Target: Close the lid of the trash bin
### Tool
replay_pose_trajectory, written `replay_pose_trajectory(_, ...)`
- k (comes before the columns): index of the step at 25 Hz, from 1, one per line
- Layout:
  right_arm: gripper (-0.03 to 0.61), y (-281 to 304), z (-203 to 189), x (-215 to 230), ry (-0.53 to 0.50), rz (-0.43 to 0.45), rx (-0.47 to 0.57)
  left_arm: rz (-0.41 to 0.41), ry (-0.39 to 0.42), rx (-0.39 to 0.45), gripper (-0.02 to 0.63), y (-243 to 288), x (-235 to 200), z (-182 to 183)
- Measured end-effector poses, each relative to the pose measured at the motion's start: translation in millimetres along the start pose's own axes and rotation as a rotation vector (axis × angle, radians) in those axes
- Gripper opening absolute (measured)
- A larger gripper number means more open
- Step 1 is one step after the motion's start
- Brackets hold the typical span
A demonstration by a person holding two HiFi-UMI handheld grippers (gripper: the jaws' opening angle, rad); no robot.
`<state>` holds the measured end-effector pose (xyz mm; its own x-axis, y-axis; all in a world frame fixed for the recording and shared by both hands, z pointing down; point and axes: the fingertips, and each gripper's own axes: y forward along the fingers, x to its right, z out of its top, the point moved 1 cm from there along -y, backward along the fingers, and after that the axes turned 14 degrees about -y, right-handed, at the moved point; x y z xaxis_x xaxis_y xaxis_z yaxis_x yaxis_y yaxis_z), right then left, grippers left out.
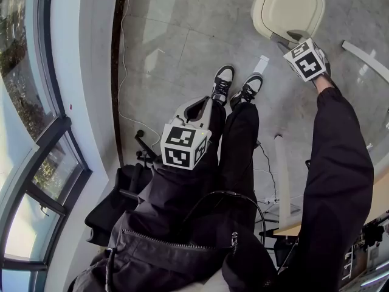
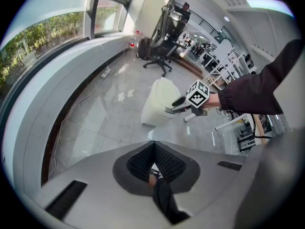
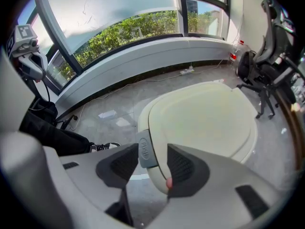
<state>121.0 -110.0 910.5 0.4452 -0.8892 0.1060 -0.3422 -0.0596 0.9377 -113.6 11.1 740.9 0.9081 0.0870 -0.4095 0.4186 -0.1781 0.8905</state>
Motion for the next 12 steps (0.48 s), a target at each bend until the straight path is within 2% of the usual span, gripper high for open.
replay_pose_trajectory(6,0.192,-2,2,1,0.004,-0.004,0.002,0.003,0.006,0.003,-0.005,-2,-2,2)
replay_pose_trajectory(12,0.19,-37,17,18,0.063,-0.085,0.062,-0.007,0.032,0.035,-0.005,-9,7,14)
